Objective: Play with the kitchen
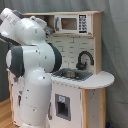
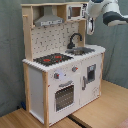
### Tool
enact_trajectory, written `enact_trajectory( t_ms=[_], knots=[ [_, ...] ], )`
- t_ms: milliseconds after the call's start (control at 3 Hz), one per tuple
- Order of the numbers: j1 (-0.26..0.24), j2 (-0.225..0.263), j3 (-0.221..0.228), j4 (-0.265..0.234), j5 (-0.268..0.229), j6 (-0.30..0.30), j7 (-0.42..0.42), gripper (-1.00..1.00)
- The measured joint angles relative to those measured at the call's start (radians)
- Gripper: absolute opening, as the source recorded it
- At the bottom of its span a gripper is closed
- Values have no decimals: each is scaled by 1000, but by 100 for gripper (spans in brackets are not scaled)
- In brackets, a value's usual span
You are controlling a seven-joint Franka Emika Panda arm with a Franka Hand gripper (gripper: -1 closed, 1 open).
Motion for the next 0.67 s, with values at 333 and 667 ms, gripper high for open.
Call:
enact_trajectory(
  t_ms=[333, 667],
  knots=[
    [0, 38, -37, -19, 72, -4, 71, 100],
    [0, 72, -63, -53, 124, -3, 142, 100]
  ],
)
